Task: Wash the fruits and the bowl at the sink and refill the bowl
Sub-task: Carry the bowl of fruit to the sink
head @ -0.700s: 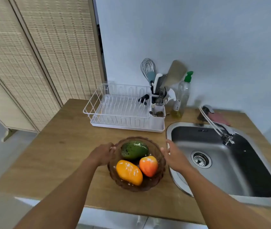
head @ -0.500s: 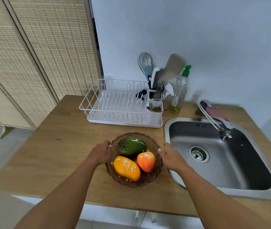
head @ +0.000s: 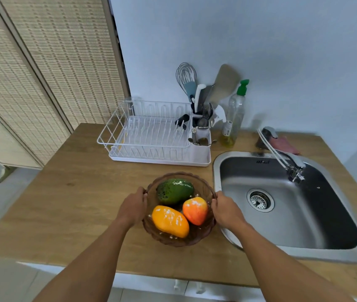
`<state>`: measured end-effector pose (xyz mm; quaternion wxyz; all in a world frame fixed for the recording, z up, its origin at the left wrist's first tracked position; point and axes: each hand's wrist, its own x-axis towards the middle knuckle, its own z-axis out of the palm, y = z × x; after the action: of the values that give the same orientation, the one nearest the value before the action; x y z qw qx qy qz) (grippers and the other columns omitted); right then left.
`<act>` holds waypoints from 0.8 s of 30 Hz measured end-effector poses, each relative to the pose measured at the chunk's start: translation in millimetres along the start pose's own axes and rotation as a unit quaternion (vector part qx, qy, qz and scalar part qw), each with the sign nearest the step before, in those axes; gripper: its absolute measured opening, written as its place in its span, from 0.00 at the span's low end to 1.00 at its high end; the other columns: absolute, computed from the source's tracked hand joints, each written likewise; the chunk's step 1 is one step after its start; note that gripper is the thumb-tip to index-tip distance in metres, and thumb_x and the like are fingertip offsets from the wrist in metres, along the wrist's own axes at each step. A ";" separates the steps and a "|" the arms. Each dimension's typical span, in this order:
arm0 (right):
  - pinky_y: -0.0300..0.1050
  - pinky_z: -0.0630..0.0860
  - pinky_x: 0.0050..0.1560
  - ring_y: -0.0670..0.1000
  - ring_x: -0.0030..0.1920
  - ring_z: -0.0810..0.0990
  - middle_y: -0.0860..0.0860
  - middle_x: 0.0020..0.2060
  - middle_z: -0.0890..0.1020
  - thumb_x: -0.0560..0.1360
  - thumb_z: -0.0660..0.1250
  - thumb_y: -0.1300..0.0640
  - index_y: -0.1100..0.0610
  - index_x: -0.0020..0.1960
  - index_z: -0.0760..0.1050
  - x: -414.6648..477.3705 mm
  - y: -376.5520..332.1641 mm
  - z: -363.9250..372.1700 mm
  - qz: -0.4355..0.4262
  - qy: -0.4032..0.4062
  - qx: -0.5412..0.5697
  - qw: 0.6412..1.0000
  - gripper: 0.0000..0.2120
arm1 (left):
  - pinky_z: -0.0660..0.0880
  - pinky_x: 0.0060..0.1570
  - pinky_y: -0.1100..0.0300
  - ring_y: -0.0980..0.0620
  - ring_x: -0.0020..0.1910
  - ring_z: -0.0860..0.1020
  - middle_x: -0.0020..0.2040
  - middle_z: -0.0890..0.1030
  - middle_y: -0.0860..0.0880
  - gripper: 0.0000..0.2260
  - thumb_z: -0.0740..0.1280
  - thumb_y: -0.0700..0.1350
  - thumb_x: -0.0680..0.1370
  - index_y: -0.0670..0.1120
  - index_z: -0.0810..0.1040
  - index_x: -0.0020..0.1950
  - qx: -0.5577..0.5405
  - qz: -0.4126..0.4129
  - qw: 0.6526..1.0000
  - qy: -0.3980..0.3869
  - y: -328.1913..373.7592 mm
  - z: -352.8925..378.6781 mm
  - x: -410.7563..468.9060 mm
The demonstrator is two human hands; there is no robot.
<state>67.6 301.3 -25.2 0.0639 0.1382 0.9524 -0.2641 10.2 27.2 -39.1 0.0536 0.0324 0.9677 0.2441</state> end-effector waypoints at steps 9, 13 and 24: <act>0.48 0.73 0.45 0.58 0.49 0.79 0.57 0.50 0.82 0.81 0.54 0.54 0.57 0.56 0.72 9.7 61.7 -40.6 0.028 0.026 0.019 0.999 0.10 | 0.70 0.43 0.51 0.38 0.50 0.79 0.50 0.82 0.39 0.11 0.55 0.48 0.83 0.43 0.73 0.56 0.005 0.052 0.998 -0.027 70.8 29.2 30.1; 0.47 0.70 0.44 0.58 0.50 0.78 0.56 0.51 0.81 0.81 0.53 0.55 0.57 0.56 0.71 14.3 92.6 -63.8 0.061 0.042 0.045 0.996 0.10 | 0.71 0.43 0.51 0.38 0.50 0.79 0.51 0.82 0.39 0.10 0.57 0.46 0.82 0.43 0.74 0.54 -0.029 0.086 0.995 -0.042 111.4 45.2 49.1; 0.47 0.73 0.45 0.54 0.45 0.77 0.56 0.49 0.81 0.81 0.54 0.54 0.55 0.57 0.71 27.6 172.5 -100.4 0.116 0.061 0.068 0.989 0.10 | 0.73 0.48 0.51 0.39 0.51 0.79 0.54 0.81 0.40 0.10 0.57 0.46 0.82 0.44 0.75 0.56 -0.030 0.137 0.988 -0.070 200.5 88.8 74.6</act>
<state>87.6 501.7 -28.7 0.0265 0.2675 0.9119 -0.3102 -45.9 251.7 -28.0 0.0886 0.1800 0.9403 0.2749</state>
